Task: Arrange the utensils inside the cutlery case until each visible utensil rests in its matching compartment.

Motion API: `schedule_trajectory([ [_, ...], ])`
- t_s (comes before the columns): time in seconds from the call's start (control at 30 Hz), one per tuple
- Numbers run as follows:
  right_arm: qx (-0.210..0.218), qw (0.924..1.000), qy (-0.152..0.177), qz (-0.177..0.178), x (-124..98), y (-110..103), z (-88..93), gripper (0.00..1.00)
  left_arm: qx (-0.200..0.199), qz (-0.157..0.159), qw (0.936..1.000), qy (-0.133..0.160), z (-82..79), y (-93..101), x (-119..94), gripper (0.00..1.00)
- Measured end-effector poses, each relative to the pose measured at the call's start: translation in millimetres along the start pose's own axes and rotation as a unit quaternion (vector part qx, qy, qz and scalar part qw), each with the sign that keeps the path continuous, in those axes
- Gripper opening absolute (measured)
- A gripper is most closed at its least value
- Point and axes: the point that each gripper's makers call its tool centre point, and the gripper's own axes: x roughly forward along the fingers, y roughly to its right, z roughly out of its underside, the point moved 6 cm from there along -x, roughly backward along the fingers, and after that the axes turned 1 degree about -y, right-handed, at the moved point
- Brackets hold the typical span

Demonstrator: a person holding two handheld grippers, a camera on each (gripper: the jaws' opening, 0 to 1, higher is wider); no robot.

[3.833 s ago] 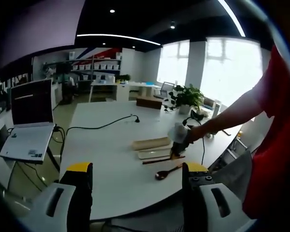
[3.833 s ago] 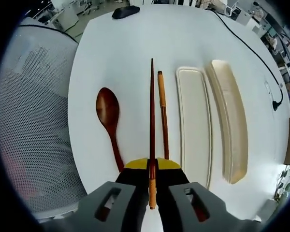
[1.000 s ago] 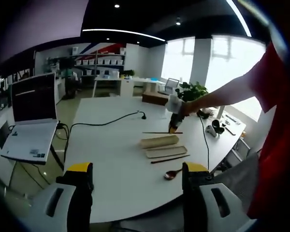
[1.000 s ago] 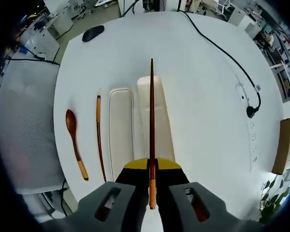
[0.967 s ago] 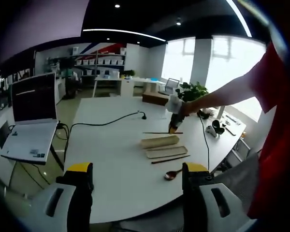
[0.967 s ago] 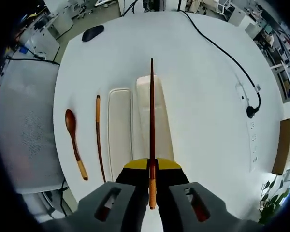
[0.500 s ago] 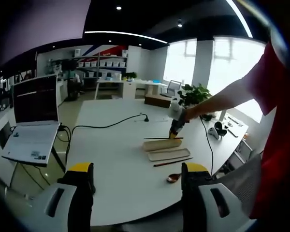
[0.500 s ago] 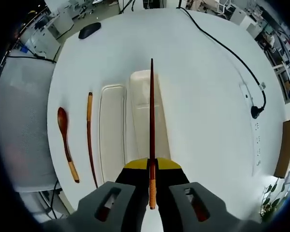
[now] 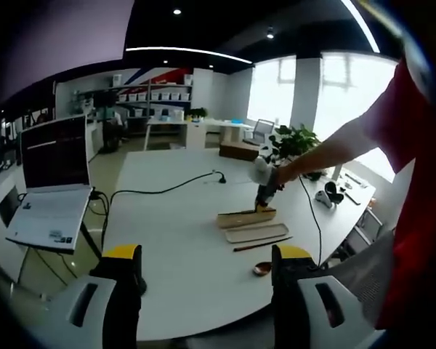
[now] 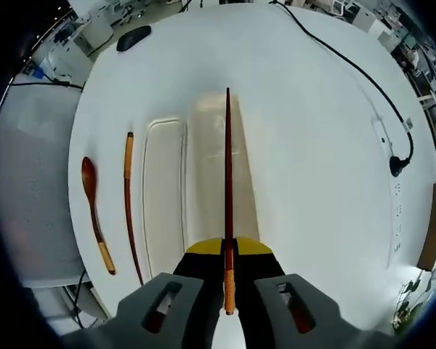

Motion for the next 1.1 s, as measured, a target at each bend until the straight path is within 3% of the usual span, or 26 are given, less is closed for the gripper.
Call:
schedule_trajectory([
  [0.3,0.011,0.9999,0.011,0.001,7,6,-0.3,0.00,-0.004,0.002,1.0000,0.001,-1.5,2.1,2,0.75],
  [0.57,0.010,0.9999,-0.001,0.002,15,6,2.1,0.00,0.000,0.000,1.0000,-0.001,-3.5,2.5,1,0.75],
  [0.77,0.022,0.9997,0.005,0.005,15,-4,-0.2,0.00,-0.004,-0.001,1.0000,-0.002,-2.5,-0.7,2,0.75],
  [0.97,0.000,0.9998,0.007,0.017,23,8,2.4,0.01,0.001,0.002,1.0000,-0.005,-3.9,1.1,4,0.75],
  [1.1,0.022,0.9996,0.008,0.015,22,4,3.5,0.01,0.001,0.005,1.0000,-0.008,-4.5,0.7,6,0.75],
])
